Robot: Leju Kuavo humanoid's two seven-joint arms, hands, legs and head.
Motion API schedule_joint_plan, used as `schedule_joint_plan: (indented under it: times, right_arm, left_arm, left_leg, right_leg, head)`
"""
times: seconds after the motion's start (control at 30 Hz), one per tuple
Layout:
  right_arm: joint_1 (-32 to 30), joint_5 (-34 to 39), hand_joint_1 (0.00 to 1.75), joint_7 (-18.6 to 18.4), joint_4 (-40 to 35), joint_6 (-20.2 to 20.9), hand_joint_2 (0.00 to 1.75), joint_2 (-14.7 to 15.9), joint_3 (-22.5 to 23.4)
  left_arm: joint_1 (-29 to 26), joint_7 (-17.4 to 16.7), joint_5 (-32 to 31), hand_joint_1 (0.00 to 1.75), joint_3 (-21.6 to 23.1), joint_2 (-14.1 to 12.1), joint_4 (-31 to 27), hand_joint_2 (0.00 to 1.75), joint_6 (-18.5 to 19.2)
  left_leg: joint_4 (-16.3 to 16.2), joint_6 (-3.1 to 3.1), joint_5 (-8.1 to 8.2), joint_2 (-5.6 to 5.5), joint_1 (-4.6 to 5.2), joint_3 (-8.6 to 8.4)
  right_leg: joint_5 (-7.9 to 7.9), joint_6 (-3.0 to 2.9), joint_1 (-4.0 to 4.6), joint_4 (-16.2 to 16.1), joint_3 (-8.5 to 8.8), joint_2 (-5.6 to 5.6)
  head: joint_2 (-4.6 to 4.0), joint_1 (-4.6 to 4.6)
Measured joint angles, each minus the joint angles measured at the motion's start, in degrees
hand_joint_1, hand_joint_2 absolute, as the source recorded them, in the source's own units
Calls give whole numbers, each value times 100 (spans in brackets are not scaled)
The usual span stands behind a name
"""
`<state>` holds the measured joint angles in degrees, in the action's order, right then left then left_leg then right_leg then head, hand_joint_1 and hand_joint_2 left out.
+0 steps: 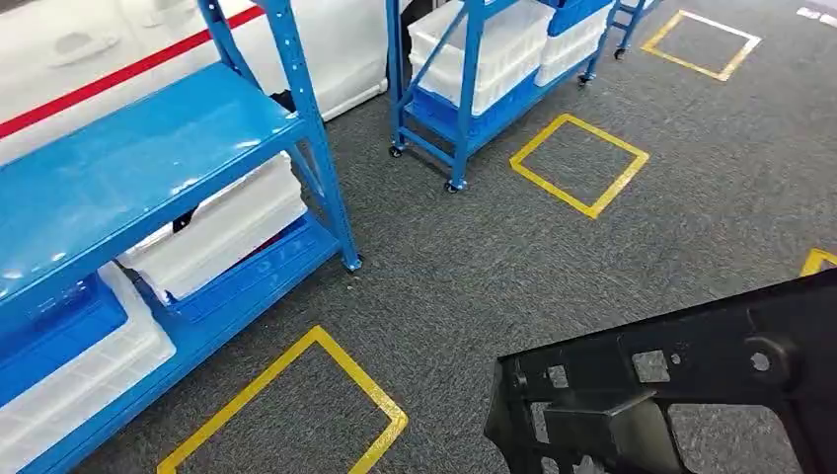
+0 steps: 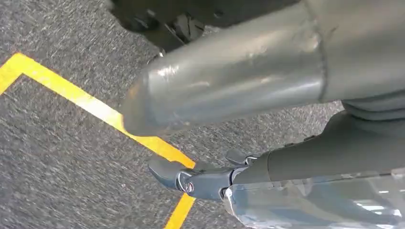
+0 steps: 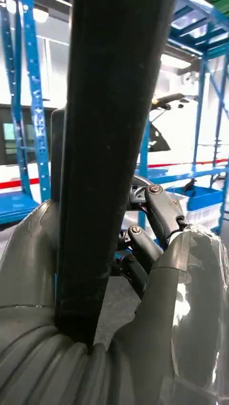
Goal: Take the parts from the cabinet and place them on the table.
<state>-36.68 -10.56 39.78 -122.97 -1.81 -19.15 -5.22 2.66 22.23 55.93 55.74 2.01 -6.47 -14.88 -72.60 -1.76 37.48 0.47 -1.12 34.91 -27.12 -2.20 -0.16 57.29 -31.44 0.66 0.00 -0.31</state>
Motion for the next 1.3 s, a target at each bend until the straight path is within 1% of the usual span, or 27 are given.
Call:
schedule_joint_plan:
  times: [0.07,0.13,0.17,0.2,0.23,0.33,0.37,0.4,0.43,0.5,0.53,0.57,0.6,0.67,0.7,0.73,0.87,0.93,0.97,1.03,1.07,1.1,1.17,1.2,1.23,1.27,1.3]
  right_arm:
    - [-1,-9,175,-11,19,39,175,-13,11]
    - [-3,-9,175,-33,53,72,175,-40,24]
    - [-2,-11,175,-35,63,85,175,-46,26]
    - [0,-9,175,-33,79,111,175,-55,28]
    - [5,-11,175,-33,85,142,175,-57,28]
    - [-17,-9,175,-4,94,247,175,-68,50]
    - [-15,-9,175,-2,94,280,175,-74,72]
    - [-23,-11,175,-2,96,306,175,-74,94]
    - [-4,-11,175,-2,98,332,175,-74,105]
    - [7,-13,175,-2,118,341,175,-74,111]
    - [7,-13,175,-2,135,347,175,-74,114]
    - [7,-13,175,-4,153,365,175,-74,116]
    - [9,-20,175,-4,168,378,175,-74,116]
    - [15,-31,175,-4,190,396,175,-74,118]
    - [16,-31,175,-4,190,398,175,-74,116]
    - [45,-35,175,-4,192,398,175,-74,118]
    - [39,-33,175,0,208,413,175,-85,127]
    - [52,-28,175,4,212,450,175,-94,131]
    - [68,-28,175,2,221,450,175,-103,135]
    - [69,-26,175,0,249,448,175,-103,140]
    - [69,-13,175,0,267,446,175,-103,142]
    - [73,-4,175,0,280,452,175,-103,151]
    - [76,-30,175,0,284,483,175,-103,166]
    - [78,-53,175,0,284,485,175,-103,170]
    - [85,-83,175,0,284,483,175,-103,175]
    - [99,-116,175,-2,284,483,175,-103,181]
    - [98,-129,175,0,284,483,175,-105,183]
  left_arm:
    - [18,-61,41,0,0,0,0,0,-27]
    - [65,-129,118,0,0,-7,0,0,-29]
    - [78,-162,127,0,0,-24,0,0,-20]
    - [79,-199,138,0,0,-42,0,0,-18]
    - [86,-219,142,0,0,-44,0,0,-16]
    - [114,-295,166,0,2,-46,0,0,-20]
    - [118,-313,175,0,4,-39,-2,0,-22]
    - [133,-335,193,0,4,-39,-2,0,-22]
    - [132,-339,206,0,4,-44,-2,0,-22]
    - [111,-356,212,0,4,-55,0,0,-24]
    - [104,-363,219,0,4,-61,0,0,-22]
    - [107,-376,223,0,4,-63,-2,0,-22]
    - [119,-394,223,0,4,-68,-2,0,-22]
    - [148,-418,230,0,4,-68,-2,0,-24]
    - [156,-420,236,0,4,-68,-2,0,-24]
    - [149,-422,238,0,4,-68,-2,0,-24]
    - [197,-453,247,0,4,-68,-9,0,-24]
    - [191,-453,295,0,4,-76,-11,0,-26]
    - [183,-461,317,0,4,-76,-11,0,-29]
    - [157,-509,324,0,4,-85,-11,0,-31]
    - [150,-523,324,0,4,-92,-11,0,-31]
    - [147,-525,330,0,4,-96,-11,0,-31]
    - [153,-525,348,0,4,-112,-9,0,-33]
    - [156,-531,350,0,4,-122,-9,0,-37]
    - [147,-551,359,0,4,-122,-11,0,-42]
    - [159,-555,367,0,6,-122,-11,0,-44]
    - [173,-558,383,0,7,-122,-11,0,-44]
  left_leg:
    - [-132,-6,-140,-1,0,68]
    - [702,11,-694,-68,-10,-295]
    - [1202,23,-932,-258,-26,-507]
    - [1299,46,-796,-570,-49,-557]
    - [1458,59,-811,-586,-47,-557]
    - [1406,143,-838,-399,17,-554]
    - [1498,221,-894,-312,-57,-562]
    - [1530,263,-918,-228,-32,-577]
    - [1540,301,-933,-153,-25,-571]
    - [1540,316,-928,24,10,-551]
    - [1539,317,-926,116,21,-543]
    - [1538,317,-924,202,23,-539]
    - [1538,308,-917,279,26,-544]
    - [1538,279,-897,409,28,-576]
    - [1538,264,-887,454,36,-618]
    - [1513,214,-855,510,79,-614]
    - [1555,103,-839,745,81,-692]
    - [1184,71,-552,189,33,-531]
    - [765,54,-312,56,28,-342]
    - [-151,28,44,-6,29,93]
    - [-317,25,14,-6,27,190]
    - [-168,21,-171,-10,22,144]
    - [754,3,-738,-91,-20,-241]
    - [1234,-17,-933,-288,-62,-441]
    - [1314,-34,-786,-578,-68,-480]
    - [1337,53,-828,-519,-60,-455]
    - [1332,82,-825,-453,-27,-452]
  right_leg:
    - [1,-2,8,29,-8,168]
    - [-11,16,-3,89,-10,355]
    - [-28,42,-8,130,-24,432]
    - [-28,66,-12,145,-64,477]
    - [-27,104,2,211,-120,567]
    - [64,250,-63,148,-201,773]
    - [54,274,-43,175,-212,777]
    - [-41,274,-20,295,-269,402]
    - [-265,283,-18,616,-437,161]
    - [-686,322,-44,1495,-862,12]
    - [-783,337,-60,1823,-1022,-5]
    - [-736,348,-70,1905,-1058,-18]
    - [-567,347,-72,1703,-944,-39]
    - [-106,300,-59,713,-377,-188]
    - [6,241,-27,247,-93,-459]
    - [-64,212,41,86,-37,-570]
    - [-8,107,44,36,-86,-272]
    - [55,38,-17,-23,-60,-168]
    - [62,27,-20,-21,-68,-111]
    - [63,22,-7,-13,-75,42]
    - [62,23,-5,-2,-75,128]
    - [60,25,-10,13,-72,218]
    - [35,65,-35,83,-73,395]
    - [8,104,-45,136,-90,461]
    - [-17,153,-22,188,-141,513]
    - [-16,176,-22,239,-180,578]
    - [7,216,-39,217,-197,622]
  head:
    - [0,0]
    - [-2,2]
    - [0,-4]
    - [0,-4]
    - [0,-4]
    - [-2,0]
    - [0,-2]
    - [0,9]
    - [0,61]
    - [0,70]
    - [0,70]
    - [0,70]
    - [0,72]
    - [0,72]
    - [0,74]
    - [-2,68]
    - [0,63]
    - [0,37]
    - [0,22]
    - [0,11]
    - [0,7]
    - [0,11]
    - [0,7]
    - [-2,7]
    - [0,4]
    - [0,-2]
    - [-2,0]
